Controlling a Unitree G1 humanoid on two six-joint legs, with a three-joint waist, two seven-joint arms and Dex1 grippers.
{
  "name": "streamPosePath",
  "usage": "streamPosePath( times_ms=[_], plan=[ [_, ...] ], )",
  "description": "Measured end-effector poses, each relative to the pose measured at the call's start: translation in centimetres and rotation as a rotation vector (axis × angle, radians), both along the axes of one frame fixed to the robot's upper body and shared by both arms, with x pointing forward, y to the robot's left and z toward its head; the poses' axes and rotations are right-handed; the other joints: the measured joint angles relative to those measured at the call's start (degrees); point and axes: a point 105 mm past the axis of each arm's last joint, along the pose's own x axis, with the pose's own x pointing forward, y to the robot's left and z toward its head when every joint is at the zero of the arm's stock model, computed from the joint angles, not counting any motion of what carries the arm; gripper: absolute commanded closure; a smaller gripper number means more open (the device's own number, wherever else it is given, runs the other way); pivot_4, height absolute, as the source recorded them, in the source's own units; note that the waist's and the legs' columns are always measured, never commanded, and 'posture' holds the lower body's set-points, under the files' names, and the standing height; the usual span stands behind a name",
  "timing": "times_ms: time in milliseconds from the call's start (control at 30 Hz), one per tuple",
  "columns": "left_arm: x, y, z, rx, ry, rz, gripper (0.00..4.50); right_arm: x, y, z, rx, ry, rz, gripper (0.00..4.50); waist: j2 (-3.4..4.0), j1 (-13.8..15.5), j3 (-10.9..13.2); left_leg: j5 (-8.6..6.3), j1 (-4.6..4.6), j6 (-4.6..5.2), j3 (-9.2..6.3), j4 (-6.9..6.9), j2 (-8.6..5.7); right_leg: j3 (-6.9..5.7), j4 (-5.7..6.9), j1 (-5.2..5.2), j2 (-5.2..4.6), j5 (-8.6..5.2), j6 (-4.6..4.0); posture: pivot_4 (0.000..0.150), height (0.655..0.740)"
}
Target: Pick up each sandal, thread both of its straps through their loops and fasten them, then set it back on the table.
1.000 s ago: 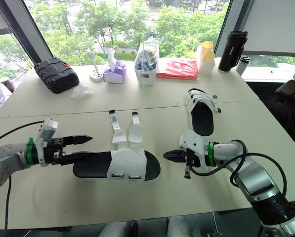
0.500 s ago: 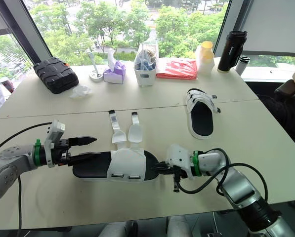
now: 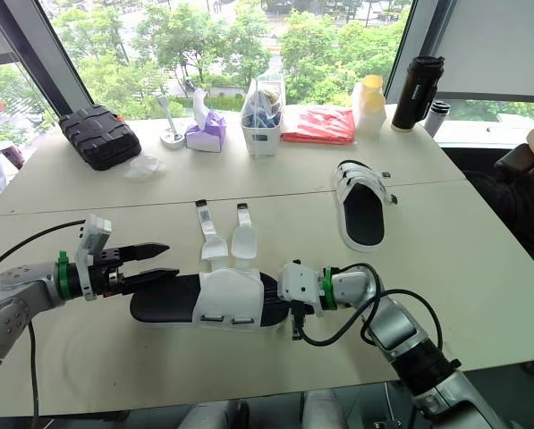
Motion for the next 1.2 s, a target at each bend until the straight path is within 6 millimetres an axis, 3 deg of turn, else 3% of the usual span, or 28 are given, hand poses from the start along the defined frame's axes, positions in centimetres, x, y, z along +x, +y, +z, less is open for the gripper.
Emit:
streamPosePath(
  times_ms=[133,400,667,967,1200],
  plan=[
    [0.2,-0.2,-0.5,-0.029,0.050,0.024,0.00,0.0,0.6,-0.2,0.005,-0.005,0.024,4.46,0.00,-0.02,0.00,0.00,0.03,0.00,-0.05,-0.02,0.01,-0.01,0.01,0.01,0.04,0.03,-0.05,0.150,0.7400],
    [2.7,-1.4,-2.5,-0.224,0.352,0.124,0.00,0.0,1.0,-0.4,-0.010,-0.024,0.058,4.46,-0.04,0.03,-0.04,0.00,0.38,0.00,-0.14,-0.07,-0.01,-0.05,0.02,0.34,0.18,0.04,-0.07,0.150,0.7400],
    [5.4,-5.8,-2.7,-0.514,0.695,0.089,0.00,0.3,1.0,-0.5,-0.027,-0.054,0.082,4.46,-0.13,-0.11,-0.10,0.24,0.74,-0.43,-0.16,-0.14,-0.02,-0.04,0.01,0.63,0.23,0.04,-0.07,0.150,0.7400],
    [8.7,-6.9,-3.2,-0.673,0.797,0.197,0.00,0.3,1.0,-0.5,-0.037,-0.071,0.088,4.46,-0.20,-0.09,-0.14,0.28,0.75,-0.52,-0.16,-0.17,-0.02,-0.03,0.00,0.62,0.24,0.04,-0.08,0.150,0.7400],
    [11.0,-6.6,-3.3,-0.753,0.757,0.300,0.00,0.4,1.0,-0.6,-0.042,-0.076,0.083,4.46,-0.25,0.09,-0.18,0.31,0.79,-0.58,-0.18,-0.17,-0.02,-0.04,0.01,0.68,0.24,0.07,-0.10,0.150,0.7400]
  ],
)
